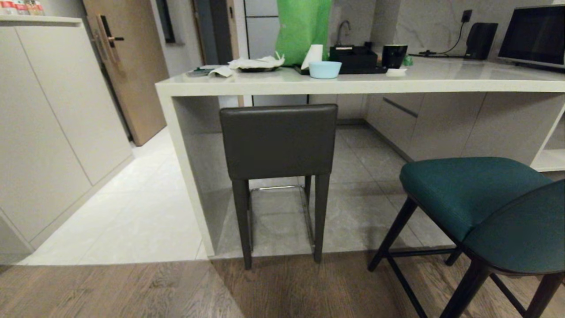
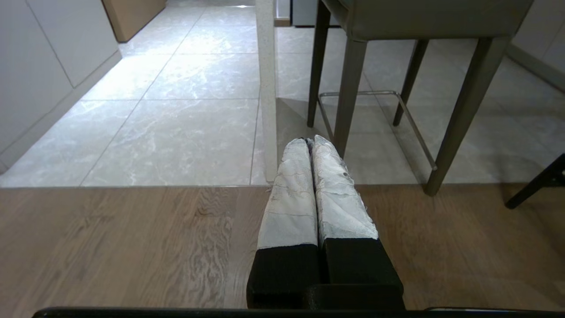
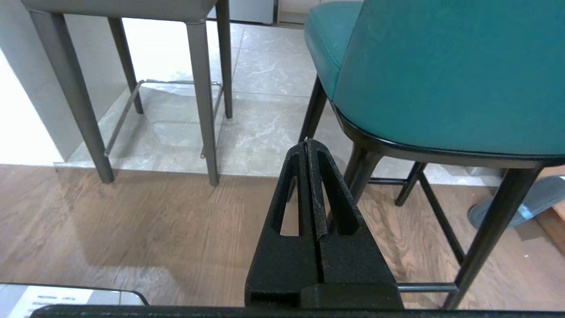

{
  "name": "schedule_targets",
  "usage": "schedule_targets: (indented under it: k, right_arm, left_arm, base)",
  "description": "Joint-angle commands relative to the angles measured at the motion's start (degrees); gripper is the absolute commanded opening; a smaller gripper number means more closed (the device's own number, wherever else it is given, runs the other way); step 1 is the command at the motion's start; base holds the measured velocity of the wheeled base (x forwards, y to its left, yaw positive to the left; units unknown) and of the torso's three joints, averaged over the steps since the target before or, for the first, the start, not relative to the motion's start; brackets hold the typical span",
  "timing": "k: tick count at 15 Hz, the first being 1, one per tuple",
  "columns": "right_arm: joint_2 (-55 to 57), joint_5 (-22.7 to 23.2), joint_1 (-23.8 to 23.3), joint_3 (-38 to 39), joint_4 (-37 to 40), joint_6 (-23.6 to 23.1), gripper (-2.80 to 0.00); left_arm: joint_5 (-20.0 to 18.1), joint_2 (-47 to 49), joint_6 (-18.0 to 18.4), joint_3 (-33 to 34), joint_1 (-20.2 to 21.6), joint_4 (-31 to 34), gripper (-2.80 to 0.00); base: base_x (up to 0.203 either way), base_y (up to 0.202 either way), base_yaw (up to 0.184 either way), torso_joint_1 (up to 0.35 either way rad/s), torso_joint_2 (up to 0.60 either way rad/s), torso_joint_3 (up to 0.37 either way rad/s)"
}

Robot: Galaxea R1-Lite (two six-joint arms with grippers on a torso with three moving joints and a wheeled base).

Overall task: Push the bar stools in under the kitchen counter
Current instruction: Pull the gray chair out from under the dining table

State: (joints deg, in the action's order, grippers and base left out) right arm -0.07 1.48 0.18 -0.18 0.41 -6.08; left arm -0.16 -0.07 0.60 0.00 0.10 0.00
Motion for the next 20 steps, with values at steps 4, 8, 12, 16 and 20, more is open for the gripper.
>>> schedule_targets:
  k: [4, 8, 12, 16, 20]
  right_arm:
    - [0.07, 0.02, 0.08, 0.01, 0.02, -0.07, -2.80]
    - [0.07, 0.02, 0.08, 0.01, 0.02, -0.07, -2.80]
    - [0.04, 0.02, 0.08, 0.01, 0.02, -0.07, -2.80]
    - [0.04, 0.02, 0.08, 0.01, 0.02, -0.07, -2.80]
    - [0.07, 0.02, 0.08, 0.01, 0.02, 0.02, -2.80]
  left_arm:
    - [-0.02, 0.07, 0.02, 0.18, 0.08, 0.00, -2.80]
    - [-0.02, 0.07, 0.02, 0.18, 0.08, 0.00, -2.80]
    - [0.03, 0.07, 0.02, 0.18, 0.03, 0.00, -2.80]
    - [0.07, 0.07, -0.07, 0.18, 0.01, 0.00, -2.80]
    - [0.07, 0.07, -0.16, 0.18, 0.00, 0.00, -2.80]
  base:
    - [0.077, 0.000, 0.000, 0.001, 0.00, 0.001]
    - [0.194, 0.000, 0.002, 0.003, 0.00, 0.004]
    - [0.193, 0.000, 0.000, -0.003, 0.00, 0.003]
    - [0.194, 0.000, 0.000, 0.001, 0.00, 0.004]
    - [0.121, 0.000, 0.003, 0.004, 0.00, 0.002]
